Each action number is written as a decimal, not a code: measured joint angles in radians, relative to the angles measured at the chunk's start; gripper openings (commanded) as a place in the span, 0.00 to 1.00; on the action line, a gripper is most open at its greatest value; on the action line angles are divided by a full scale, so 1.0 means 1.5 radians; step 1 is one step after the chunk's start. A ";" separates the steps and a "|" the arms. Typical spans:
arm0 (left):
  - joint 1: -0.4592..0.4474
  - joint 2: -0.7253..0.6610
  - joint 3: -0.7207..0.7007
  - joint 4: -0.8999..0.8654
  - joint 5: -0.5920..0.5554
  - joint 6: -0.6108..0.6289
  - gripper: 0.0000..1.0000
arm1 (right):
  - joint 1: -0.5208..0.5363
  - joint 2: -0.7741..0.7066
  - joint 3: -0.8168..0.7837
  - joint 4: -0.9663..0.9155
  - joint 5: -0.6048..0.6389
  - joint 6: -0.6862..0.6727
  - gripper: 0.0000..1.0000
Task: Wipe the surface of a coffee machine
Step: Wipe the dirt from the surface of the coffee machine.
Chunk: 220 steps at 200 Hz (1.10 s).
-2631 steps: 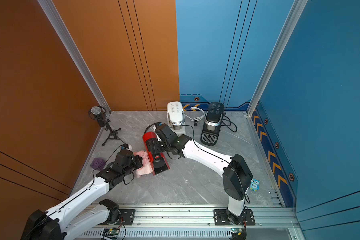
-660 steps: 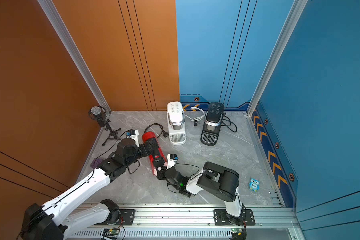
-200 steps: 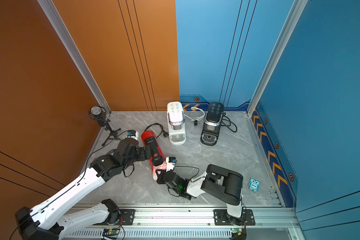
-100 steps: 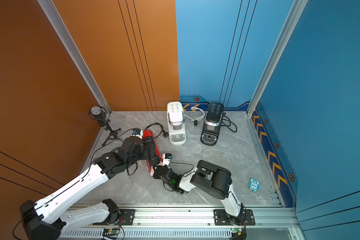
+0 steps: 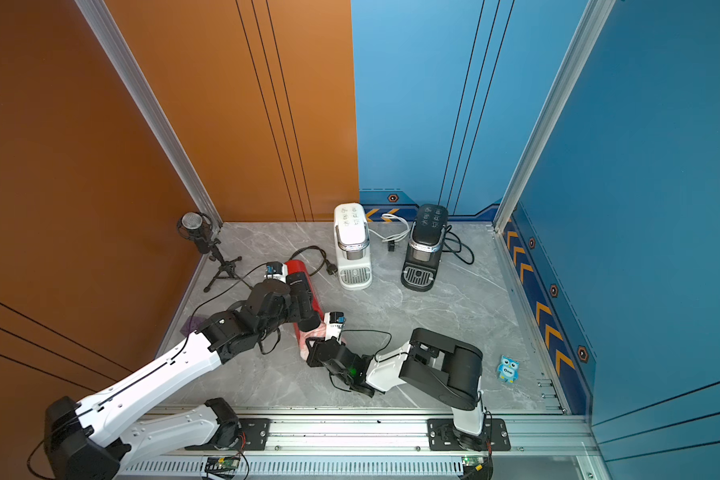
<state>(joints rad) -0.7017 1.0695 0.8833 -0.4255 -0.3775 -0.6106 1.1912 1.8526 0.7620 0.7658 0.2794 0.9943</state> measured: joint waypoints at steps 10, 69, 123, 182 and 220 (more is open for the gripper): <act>0.000 -0.002 -0.004 0.004 0.001 -0.004 0.87 | -0.003 0.001 0.013 -0.013 -0.006 -0.004 0.00; 0.003 -0.006 -0.024 0.020 0.007 -0.025 0.88 | -0.034 0.111 0.063 0.012 -0.025 0.027 0.00; 0.052 -0.034 -0.031 0.022 0.043 -0.020 0.88 | -0.007 0.068 -0.025 0.045 -0.029 0.072 0.00; 0.081 -0.054 -0.037 0.021 0.063 -0.008 0.88 | 0.014 -0.116 -0.088 -0.144 0.008 0.045 0.00; 0.089 -0.059 -0.038 0.017 0.064 -0.004 0.88 | -0.014 -0.268 -0.090 -0.259 0.033 -0.010 0.00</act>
<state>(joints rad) -0.5690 0.9806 0.8261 -0.4000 -0.2821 -0.6170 1.1706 1.4513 0.6266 0.3767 0.3294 0.9791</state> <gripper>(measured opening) 0.884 0.115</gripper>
